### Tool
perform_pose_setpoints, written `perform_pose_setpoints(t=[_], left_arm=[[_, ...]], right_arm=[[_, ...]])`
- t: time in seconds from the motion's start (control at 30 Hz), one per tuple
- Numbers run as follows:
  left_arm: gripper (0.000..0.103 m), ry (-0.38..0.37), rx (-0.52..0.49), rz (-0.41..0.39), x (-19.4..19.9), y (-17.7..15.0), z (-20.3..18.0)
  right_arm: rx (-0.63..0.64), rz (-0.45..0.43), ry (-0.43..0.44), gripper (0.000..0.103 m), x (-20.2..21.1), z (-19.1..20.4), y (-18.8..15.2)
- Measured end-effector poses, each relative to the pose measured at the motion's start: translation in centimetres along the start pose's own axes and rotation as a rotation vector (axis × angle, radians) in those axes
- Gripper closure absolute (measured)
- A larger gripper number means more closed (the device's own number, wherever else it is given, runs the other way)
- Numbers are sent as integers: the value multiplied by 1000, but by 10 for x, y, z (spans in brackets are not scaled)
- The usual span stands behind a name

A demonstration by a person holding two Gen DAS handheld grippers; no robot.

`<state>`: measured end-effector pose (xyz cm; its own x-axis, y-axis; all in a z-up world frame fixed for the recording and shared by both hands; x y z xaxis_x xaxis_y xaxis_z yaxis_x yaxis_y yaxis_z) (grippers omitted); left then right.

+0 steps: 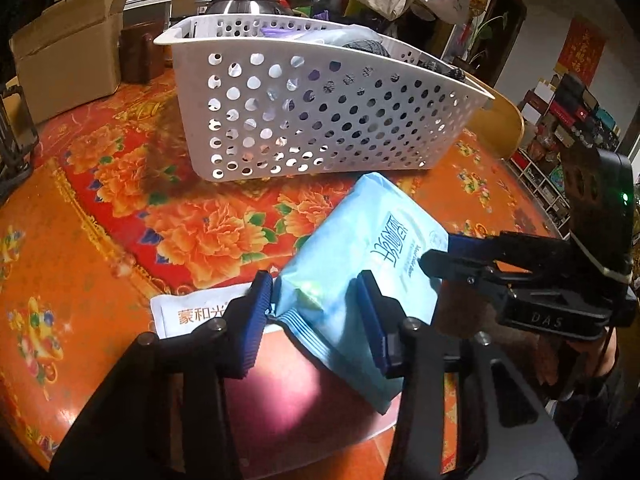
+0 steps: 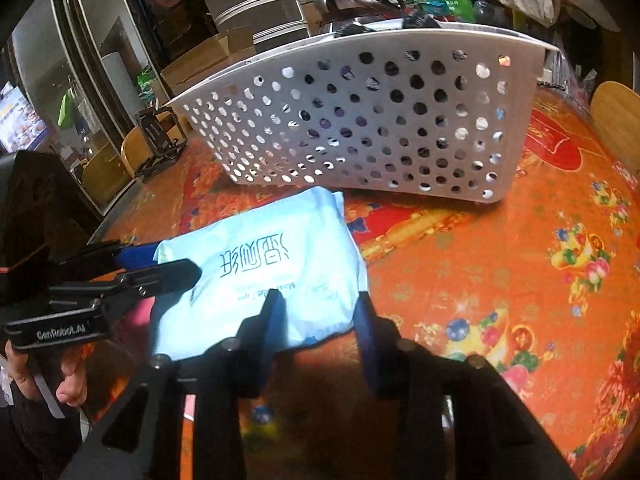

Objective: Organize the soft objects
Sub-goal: 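Lift the light-blue packet with both tools and carry it over the basket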

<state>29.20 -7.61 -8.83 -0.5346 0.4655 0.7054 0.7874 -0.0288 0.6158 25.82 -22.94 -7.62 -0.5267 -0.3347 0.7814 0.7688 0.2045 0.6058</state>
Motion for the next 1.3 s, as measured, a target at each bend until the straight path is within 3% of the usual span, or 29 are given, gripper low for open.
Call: perform_pose_setpoints(t=[0.5, 0.7, 1.03, 1.3], left_arm=[[61, 32, -47, 2, -5, 0, -7], [61, -8, -18, 33, -10, 2, -3], [63, -31, -54, -93, 25, 18, -16], [63, -25, -122, -193, 85, 50, -42]], right_arm=[[23, 4, -9, 79, -2, 2, 4], [-9, 11, 22, 78, -6, -2, 6], [20, -86, -27, 85, 19, 14, 8], [14, -219, -34, 85, 86, 29, 36]])
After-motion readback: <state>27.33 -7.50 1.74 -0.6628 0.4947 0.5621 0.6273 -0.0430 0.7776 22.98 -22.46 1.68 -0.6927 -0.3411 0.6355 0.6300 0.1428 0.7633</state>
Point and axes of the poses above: each gripper's, at about its wrist camera, not at the fingertips, and x roughly against the way its jaws point, z to its left, y to its top, the point moved 7 cm from there along -x, roughly the way its jaws point, and after that the axes turned 10 degrees about -y, right-handed, at the moved point
